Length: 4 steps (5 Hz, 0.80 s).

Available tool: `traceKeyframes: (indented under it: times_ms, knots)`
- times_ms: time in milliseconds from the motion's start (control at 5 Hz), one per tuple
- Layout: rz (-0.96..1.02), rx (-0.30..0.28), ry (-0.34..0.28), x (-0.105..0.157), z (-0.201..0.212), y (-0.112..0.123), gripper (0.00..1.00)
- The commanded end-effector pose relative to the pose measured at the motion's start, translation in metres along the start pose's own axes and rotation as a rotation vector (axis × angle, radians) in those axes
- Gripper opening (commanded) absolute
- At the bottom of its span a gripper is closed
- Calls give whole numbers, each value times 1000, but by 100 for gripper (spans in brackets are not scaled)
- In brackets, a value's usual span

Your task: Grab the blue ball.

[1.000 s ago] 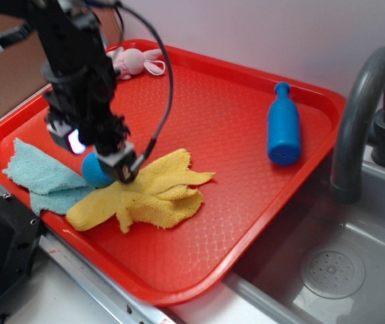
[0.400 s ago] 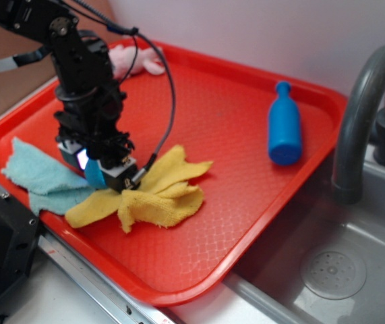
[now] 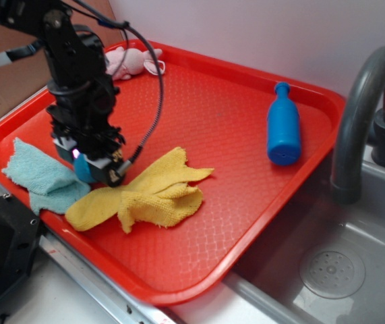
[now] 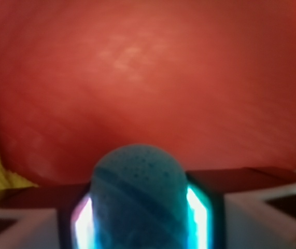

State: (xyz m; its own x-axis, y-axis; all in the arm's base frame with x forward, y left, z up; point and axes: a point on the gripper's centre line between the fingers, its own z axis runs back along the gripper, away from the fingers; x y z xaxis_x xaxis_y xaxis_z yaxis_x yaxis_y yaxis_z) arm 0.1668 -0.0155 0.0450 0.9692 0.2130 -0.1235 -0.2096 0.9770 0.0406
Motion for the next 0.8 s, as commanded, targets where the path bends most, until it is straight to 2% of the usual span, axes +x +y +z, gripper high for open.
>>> traceKeyframes:
  times_ms: [0, 200, 400, 600]
  knots:
    - [12, -14, -133, 13, 97, 3, 0]
    - [-82, -120, -138, 16, 132, 5, 0]
    - [-57, -150, -234, 8, 146, 14, 0]
    - [-105, -24, -209, 15, 142, 11, 0]
